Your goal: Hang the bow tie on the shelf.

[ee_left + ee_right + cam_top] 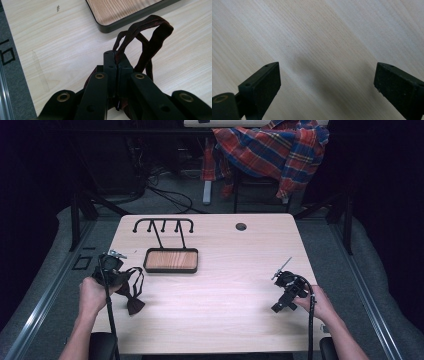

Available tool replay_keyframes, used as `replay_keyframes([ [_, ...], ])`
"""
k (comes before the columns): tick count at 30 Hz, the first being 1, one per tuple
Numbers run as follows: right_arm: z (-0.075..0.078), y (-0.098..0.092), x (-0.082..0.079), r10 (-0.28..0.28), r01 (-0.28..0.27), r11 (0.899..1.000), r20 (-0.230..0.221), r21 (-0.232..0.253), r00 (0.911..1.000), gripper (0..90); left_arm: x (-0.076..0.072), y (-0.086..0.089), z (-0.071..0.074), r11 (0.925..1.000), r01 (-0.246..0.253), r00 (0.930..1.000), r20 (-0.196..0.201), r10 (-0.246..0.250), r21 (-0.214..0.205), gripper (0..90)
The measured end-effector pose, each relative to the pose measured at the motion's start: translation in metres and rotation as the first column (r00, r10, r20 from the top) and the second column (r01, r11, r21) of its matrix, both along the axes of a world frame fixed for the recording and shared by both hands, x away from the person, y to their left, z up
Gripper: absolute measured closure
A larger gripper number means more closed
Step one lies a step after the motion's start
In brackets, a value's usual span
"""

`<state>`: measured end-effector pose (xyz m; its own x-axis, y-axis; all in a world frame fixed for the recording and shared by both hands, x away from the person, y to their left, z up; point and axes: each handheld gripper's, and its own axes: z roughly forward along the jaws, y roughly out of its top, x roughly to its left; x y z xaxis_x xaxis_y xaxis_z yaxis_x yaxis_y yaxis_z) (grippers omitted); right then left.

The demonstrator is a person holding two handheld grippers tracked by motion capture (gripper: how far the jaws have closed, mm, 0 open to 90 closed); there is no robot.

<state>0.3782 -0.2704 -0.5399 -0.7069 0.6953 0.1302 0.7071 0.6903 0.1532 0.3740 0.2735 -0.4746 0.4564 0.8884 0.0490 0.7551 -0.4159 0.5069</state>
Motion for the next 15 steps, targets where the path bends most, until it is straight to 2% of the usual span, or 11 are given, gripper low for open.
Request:
replay_keyframes([
  [11,-0.0001,-0.0008,0.0004,0.004,-0.004,1.000,-0.003,-0.003,1.0000,6.8,0.0035,0.0016,0.0068,1.0000,-0.009,0.9997,0.022,0.009,0.000,88.1],
  [12,0.0008,-0.0014,0.0014,0.016,-0.016,1.000,-0.007,-0.015,0.9998,6.9,0.0039,0.0019,0.0073,1.0000,-0.009,0.9997,0.024,0.009,0.002,88.1],
  [15,0.0000,-0.0012,0.0005,0.004,-0.004,1.000,-0.002,-0.003,1.0000,6.8,0.0046,0.0025,0.0078,0.9999,-0.015,0.9995,0.029,0.015,0.004,88.0],
])
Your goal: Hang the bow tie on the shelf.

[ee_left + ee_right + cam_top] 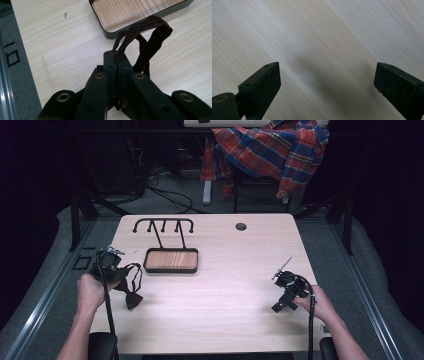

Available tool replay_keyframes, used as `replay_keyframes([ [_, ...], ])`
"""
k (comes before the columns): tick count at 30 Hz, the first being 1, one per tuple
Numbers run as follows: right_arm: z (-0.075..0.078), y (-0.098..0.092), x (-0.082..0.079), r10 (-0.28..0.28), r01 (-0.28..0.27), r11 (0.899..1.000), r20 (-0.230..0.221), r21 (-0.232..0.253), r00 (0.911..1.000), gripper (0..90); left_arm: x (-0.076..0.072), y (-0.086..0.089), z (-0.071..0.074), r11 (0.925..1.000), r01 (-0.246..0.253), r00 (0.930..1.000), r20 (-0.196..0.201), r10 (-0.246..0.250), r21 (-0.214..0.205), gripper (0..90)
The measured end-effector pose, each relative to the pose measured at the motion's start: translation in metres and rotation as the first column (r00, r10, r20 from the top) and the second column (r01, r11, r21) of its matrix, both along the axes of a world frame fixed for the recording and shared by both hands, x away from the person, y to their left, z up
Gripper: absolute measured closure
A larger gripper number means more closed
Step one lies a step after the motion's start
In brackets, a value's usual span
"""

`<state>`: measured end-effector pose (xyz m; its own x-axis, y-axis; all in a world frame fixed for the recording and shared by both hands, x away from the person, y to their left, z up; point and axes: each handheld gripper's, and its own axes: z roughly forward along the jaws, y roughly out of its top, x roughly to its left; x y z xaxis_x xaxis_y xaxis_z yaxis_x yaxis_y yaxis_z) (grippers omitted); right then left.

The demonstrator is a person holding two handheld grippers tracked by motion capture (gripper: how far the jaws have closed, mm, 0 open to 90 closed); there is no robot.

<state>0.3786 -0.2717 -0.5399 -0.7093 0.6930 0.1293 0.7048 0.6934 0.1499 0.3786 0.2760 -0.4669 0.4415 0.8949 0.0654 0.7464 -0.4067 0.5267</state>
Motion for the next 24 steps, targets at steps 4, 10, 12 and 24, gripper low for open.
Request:
replay_keyframes([
  [4,0.001,0.000,0.000,0.003,-0.003,1.000,0.001,-0.008,1.0000,6.8,0.001,0.001,0.002,1.0000,-0.003,1.0000,0.004,0.003,0.003,88.1],
  [10,0.001,0.000,0.000,0.005,-0.005,1.000,0.004,-0.003,1.0000,6.8,0.002,0.001,0.006,1.0000,0.003,1.0000,0.007,-0.003,0.001,88.1],
  [12,0.000,0.000,0.000,0.001,-0.001,1.000,0.006,0.001,1.0000,6.8,0.002,0.001,0.007,1.0000,0.000,0.9999,0.011,0.000,0.002,88.1],
  [24,0.002,-0.001,0.001,0.018,-0.018,1.000,-0.004,-0.019,0.9998,6.8,0.005,0.003,0.013,1.0000,-0.003,0.9997,0.025,0.003,0.003,88.1],
])
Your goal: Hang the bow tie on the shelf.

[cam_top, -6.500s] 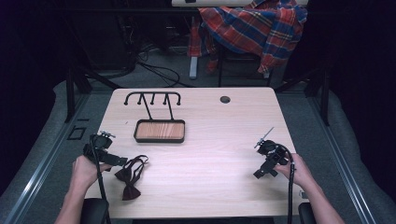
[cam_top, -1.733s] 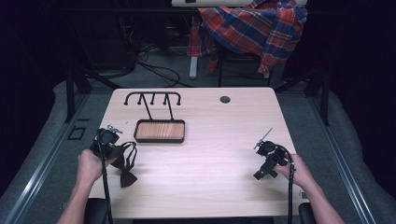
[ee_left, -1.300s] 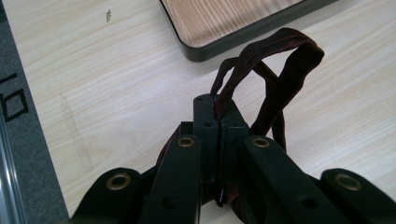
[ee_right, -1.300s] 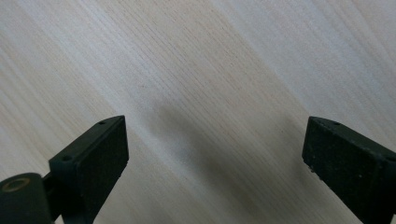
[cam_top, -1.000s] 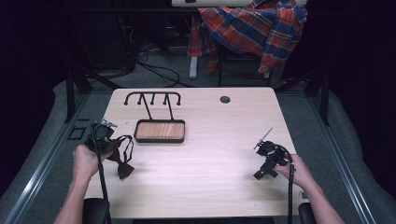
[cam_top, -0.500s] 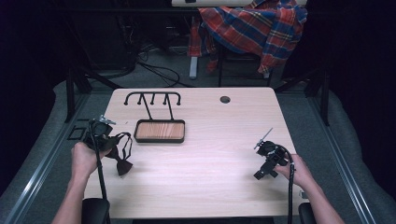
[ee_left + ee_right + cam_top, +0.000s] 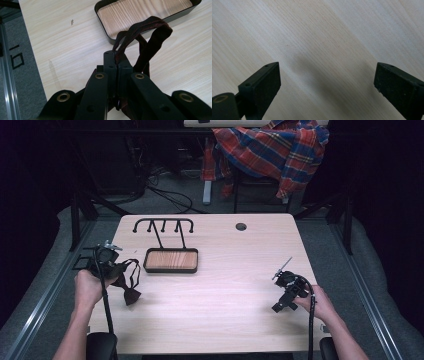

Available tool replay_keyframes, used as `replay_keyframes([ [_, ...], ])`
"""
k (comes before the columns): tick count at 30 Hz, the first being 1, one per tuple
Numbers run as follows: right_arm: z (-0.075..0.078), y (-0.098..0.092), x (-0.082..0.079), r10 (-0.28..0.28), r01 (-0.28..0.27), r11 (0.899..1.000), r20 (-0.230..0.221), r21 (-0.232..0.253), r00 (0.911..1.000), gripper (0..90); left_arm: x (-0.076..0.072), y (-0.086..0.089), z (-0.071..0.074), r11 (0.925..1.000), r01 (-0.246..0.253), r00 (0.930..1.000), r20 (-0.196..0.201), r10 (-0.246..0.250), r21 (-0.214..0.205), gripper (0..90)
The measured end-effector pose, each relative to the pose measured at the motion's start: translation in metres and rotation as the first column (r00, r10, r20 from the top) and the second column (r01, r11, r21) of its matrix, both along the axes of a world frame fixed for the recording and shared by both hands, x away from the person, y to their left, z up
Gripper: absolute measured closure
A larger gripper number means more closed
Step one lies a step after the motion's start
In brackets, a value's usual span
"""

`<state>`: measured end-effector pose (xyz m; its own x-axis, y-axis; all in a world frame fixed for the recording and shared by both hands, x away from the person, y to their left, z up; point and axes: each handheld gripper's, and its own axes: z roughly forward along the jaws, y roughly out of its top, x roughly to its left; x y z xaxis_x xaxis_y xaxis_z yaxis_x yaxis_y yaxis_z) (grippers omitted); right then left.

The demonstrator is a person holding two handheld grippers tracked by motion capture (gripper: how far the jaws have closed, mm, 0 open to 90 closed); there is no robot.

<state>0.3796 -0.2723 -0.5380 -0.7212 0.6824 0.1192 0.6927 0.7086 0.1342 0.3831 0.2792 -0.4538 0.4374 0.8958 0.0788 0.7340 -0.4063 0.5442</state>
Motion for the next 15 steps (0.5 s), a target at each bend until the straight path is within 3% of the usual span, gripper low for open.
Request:
replay_keyframes([
  [7,-0.002,0.000,-0.002,-0.027,0.027,0.999,0.013,0.026,0.9995,6.8,0.003,0.000,0.004,1.0000,0.000,1.0000,0.005,0.000,0.005,88.1],
  [15,-0.002,0.000,-0.002,-0.023,0.023,1.000,0.010,0.021,0.9997,6.8,0.007,-0.001,0.012,1.0000,0.007,0.9998,0.016,-0.007,0.007,88.1],
])
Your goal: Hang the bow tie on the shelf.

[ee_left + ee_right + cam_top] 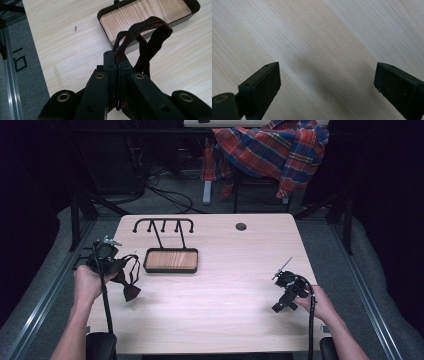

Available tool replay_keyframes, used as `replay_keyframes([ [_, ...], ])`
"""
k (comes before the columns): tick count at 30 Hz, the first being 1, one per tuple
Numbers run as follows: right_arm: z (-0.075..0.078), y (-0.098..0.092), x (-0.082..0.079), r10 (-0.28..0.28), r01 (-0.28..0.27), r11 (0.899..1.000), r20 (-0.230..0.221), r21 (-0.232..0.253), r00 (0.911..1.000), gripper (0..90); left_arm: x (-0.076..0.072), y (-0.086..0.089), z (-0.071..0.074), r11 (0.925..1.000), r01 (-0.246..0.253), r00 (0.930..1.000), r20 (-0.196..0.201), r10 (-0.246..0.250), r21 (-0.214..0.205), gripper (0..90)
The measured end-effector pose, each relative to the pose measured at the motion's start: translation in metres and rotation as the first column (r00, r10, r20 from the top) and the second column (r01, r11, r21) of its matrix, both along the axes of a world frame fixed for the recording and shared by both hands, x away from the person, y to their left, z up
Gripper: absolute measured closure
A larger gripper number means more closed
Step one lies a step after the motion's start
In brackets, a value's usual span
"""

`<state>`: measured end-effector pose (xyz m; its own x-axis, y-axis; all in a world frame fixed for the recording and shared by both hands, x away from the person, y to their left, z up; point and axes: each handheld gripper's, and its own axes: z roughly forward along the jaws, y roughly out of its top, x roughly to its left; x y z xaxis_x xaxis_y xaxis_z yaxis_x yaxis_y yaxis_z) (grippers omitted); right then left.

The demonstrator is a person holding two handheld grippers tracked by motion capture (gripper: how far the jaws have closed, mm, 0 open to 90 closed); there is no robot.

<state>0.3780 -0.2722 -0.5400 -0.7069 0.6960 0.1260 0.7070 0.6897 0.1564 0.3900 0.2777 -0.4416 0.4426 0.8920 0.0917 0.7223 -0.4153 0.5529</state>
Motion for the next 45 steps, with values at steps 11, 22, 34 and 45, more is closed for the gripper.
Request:
replay_keyframes([
  [11,0.001,0.000,0.000,0.006,-0.006,1.000,-0.002,-0.002,1.0000,6.8,0.004,-0.001,0.011,1.0000,0.005,0.9999,0.014,-0.005,0.005,88.1],
  [22,0.001,0.000,0.000,0.006,-0.006,1.000,-0.002,-0.001,1.0000,6.8,0.011,-0.004,0.025,0.9998,0.009,0.9993,0.036,-0.010,0.018,88.1],
  [34,0.001,0.000,0.000,0.006,-0.007,1.000,-0.002,-0.001,1.0000,6.8,0.023,-0.005,0.034,0.9998,0.000,0.9987,0.050,-0.001,0.021,88.1],
  [45,0.000,0.000,0.000,0.007,-0.008,1.000,-0.004,-0.002,1.0000,6.8,0.035,-0.007,0.041,0.9998,-0.005,0.9983,0.058,0.004,0.021,88.2],
])
